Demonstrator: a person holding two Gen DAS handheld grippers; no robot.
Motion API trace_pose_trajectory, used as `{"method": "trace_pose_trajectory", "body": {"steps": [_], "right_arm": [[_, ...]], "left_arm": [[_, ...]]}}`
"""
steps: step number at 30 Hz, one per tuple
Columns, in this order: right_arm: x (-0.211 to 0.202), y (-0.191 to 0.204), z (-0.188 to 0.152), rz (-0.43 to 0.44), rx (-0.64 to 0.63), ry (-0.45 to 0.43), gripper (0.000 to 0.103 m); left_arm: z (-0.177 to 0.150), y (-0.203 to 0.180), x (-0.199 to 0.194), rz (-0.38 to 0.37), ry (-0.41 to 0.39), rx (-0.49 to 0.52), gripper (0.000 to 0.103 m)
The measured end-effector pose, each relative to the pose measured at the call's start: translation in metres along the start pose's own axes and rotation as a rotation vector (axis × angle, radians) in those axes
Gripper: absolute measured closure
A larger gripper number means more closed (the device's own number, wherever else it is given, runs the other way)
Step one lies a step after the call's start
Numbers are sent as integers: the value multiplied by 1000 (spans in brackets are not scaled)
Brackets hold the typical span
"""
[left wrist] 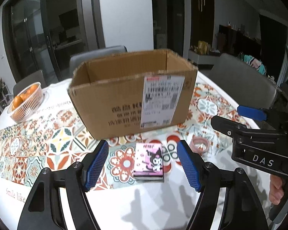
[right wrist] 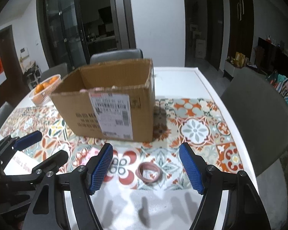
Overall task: Organize soft objects
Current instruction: 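Move both tools down toward the Kuromi tissue pack and pink hair tie, then grasp the pink Kuromi tissue pack with the left tool while the right tool grasps the hair tie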
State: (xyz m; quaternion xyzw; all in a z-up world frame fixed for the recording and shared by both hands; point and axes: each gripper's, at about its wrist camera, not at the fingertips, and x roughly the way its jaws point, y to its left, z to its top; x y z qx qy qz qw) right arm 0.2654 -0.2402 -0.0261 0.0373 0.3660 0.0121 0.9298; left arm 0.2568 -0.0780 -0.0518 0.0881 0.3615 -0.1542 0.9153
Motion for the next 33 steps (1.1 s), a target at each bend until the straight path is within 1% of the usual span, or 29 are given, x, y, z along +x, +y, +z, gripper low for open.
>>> {"method": "trace_pose_trajectory", "body": {"steps": [5,12,17,22,26,33], "right_arm": [[20,1,-16,6,-16,69,30],[47,-3,-32,10,-14,158,30],[62,-4,-38,-4,-27,201,30],[76,-8,-42,-10,-18,232,30],[84,-9,-43,-15,-18,245,30],[99,-9,-44,-19,-15,268,31]], "left_arm": [[-15,-3,19,-11,72,5,30],[-28,-4,43,-26,137,13,30],[-32,-2,59,-39,172,6,30],[-33,-3,72,-34,199,9,30],[-35,-2,83,-49,225,-4,30],[-34,0,98,-58,240,-23,30]]}}
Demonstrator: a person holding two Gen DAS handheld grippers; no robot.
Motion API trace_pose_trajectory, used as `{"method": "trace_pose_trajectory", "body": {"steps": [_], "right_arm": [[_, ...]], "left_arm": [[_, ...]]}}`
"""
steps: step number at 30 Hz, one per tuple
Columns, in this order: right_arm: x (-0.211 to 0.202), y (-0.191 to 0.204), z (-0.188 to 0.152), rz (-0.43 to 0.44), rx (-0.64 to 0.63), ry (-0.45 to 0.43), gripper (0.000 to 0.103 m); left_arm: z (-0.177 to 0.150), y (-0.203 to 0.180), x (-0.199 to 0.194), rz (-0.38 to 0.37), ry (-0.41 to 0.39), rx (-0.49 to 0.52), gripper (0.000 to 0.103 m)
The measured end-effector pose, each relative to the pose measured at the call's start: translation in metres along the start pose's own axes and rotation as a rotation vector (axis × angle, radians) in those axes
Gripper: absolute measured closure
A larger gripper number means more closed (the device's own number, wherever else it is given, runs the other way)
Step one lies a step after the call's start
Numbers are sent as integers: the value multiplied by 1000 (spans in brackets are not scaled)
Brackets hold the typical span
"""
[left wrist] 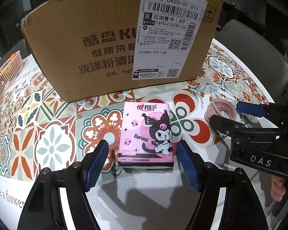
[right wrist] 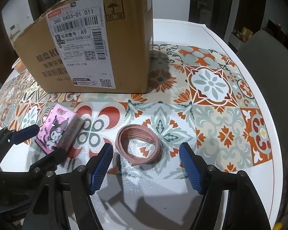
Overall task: Organize soft objects
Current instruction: 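Grasp the pink Kuromi tissue pack with the left tool while the right tool grasps the hair tie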
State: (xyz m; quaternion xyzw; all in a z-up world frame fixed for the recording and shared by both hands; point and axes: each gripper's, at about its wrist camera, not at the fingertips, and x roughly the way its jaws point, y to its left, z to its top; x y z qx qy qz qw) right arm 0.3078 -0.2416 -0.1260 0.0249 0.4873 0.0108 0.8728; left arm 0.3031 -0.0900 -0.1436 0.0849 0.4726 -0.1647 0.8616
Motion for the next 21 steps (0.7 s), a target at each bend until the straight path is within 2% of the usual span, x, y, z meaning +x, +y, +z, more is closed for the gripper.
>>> {"method": "trace_pose_trajectory", "body": {"steps": [4,6,7,8,9,10,12,15,21], "right_arm": [[5,-2,1,1,9,6,35],[5,-2,1,-3,13,1,42],[5,-2,2,-5,14,-1,44],[6,-2,3,-6,13,-3,50],[6,-2,3,-6,12,-5,59],[6,-2,3,-5,11,-6,62],[5,-2,3,6,17,-7,75],[3,-2,2,21,34,-7,86],[-6,2,-3,39,52,-23,89]], "left_arm": [[3,-1,8,-9,5,-5,31],[4,-1,10,-13,1,-5,32],[4,-1,10,-14,0,-5,37],[4,-1,11,-14,1,-6,46],[4,-1,12,-16,4,-9,47],[4,-1,12,-15,0,-8,51],[3,-2,12,-16,-7,-8,51],[2,0,11,-19,-8,-15,51],[-3,6,-3,-27,-24,-33,51]]}}
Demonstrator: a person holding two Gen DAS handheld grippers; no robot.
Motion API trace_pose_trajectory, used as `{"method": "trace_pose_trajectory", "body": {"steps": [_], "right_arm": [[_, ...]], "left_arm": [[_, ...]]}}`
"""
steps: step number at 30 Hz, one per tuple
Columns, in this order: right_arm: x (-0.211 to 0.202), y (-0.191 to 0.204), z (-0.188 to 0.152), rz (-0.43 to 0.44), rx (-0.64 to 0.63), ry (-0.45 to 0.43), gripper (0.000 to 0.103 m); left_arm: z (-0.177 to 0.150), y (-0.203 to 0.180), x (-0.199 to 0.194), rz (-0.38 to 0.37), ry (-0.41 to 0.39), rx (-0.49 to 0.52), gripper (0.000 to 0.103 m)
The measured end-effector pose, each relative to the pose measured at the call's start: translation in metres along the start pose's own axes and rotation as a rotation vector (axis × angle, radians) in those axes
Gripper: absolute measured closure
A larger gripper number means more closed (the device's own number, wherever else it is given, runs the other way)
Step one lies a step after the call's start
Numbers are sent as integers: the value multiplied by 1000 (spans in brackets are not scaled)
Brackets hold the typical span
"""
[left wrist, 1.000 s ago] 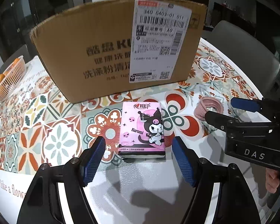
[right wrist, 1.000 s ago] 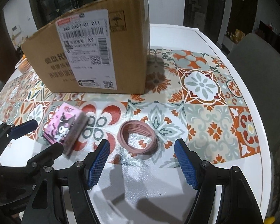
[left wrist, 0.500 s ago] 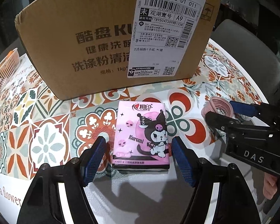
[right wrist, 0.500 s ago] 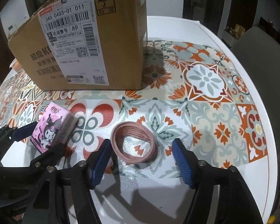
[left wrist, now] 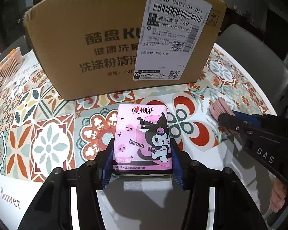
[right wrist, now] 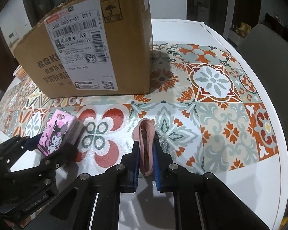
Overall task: Organize soft objects
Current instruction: 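Grasp the pink Kuromi tissue pack with the left tool while the right tool grasps the hair tie, then lift the tissue pack and hair tie and carry them over the box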
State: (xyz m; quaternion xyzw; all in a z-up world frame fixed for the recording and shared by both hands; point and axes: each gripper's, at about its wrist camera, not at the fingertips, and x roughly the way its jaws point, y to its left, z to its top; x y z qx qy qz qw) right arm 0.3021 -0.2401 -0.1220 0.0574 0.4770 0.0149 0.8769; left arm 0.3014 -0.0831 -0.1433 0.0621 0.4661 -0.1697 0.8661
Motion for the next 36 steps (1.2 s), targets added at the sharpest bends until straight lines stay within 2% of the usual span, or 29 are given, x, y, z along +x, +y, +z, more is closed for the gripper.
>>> {"method": "trace_pose_trajectory", "body": {"steps": [20,36], "right_arm": [[-70,29,0,11,-29,-145,89],[-117,49,9,39,-33,-261,89]], "left_arm": [[-4,16,-77,18,-142,-53,51],[8,20,-142,58,-335,-31,51]]}}
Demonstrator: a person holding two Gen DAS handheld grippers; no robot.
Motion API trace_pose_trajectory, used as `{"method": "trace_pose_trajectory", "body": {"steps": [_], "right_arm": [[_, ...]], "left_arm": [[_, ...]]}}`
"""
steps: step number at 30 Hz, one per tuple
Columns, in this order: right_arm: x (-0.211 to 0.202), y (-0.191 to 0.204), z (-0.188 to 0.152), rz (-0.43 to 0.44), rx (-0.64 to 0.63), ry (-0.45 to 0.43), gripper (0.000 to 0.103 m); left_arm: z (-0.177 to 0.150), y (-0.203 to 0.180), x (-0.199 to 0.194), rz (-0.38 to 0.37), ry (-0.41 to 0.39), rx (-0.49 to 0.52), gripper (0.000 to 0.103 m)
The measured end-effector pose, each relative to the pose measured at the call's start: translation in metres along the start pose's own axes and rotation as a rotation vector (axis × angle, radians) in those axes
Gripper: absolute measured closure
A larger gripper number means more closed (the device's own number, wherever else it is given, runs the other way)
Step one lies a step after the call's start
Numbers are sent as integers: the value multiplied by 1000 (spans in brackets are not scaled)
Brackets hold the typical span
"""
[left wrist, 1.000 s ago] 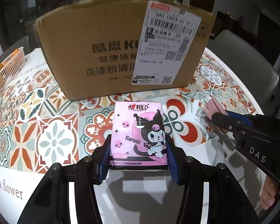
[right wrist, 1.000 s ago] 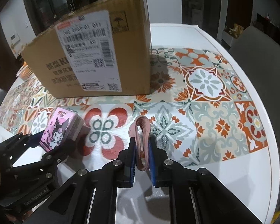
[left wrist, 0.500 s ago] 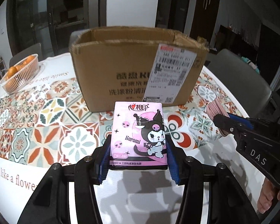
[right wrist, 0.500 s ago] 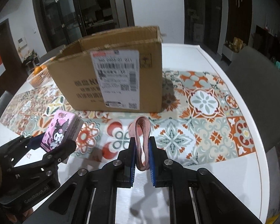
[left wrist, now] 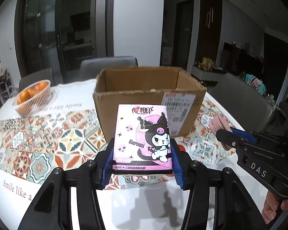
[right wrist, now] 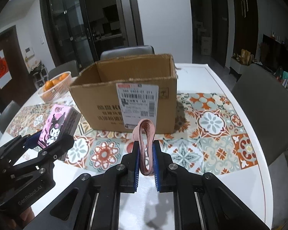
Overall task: Organize soft objects
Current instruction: 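Lift the tissue pack and hair tie and carry them over the box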
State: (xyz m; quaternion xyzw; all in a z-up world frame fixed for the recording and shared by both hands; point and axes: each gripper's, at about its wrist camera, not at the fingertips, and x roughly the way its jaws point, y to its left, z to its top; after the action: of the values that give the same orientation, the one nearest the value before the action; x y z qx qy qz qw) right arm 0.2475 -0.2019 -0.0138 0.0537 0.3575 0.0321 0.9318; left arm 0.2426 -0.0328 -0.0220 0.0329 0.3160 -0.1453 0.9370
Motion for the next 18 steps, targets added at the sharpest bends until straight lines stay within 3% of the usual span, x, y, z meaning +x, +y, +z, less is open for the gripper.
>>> {"method": "trace_pose_trajectory", "body": {"steps": [18], "right_arm": [[-34,11,41,12,-15,-166,89]], "left_arm": [[38,8,-25,20,-144,19,51]]}}
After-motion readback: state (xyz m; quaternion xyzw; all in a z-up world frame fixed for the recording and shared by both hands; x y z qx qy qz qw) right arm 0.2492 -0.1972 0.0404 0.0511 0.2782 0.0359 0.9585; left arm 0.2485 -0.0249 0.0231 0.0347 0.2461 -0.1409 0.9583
